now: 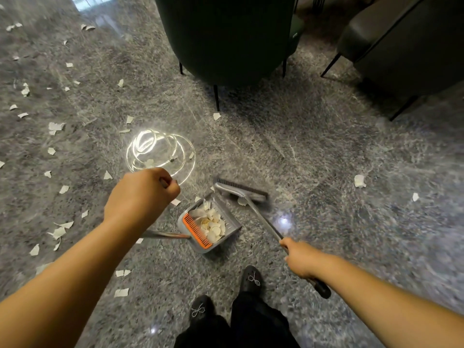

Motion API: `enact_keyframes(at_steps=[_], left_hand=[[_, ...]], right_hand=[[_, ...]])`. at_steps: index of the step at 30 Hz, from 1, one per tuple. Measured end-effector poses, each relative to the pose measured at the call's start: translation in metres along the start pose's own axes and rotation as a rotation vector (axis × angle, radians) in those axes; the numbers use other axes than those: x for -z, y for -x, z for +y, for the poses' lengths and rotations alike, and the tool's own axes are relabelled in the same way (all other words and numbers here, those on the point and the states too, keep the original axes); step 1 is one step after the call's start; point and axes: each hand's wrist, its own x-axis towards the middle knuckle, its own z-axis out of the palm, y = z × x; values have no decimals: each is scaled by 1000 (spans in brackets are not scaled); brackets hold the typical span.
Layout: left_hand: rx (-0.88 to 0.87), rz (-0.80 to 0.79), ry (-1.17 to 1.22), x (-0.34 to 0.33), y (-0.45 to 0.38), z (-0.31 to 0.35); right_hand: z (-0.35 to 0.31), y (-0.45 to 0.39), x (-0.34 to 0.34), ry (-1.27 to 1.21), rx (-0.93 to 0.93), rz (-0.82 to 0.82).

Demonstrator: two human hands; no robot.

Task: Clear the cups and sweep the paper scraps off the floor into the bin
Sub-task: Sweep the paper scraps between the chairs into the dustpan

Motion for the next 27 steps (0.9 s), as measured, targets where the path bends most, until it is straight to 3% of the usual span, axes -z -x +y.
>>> enact_keyframes(at_steps=[14, 27], left_hand=[[-11, 2, 91, 2, 34, -29], [3, 50, 174, 23, 105, -129]], right_hand=[[-56, 73, -118, -302, 104, -103], [-90, 131, -123, -640, 89, 11]])
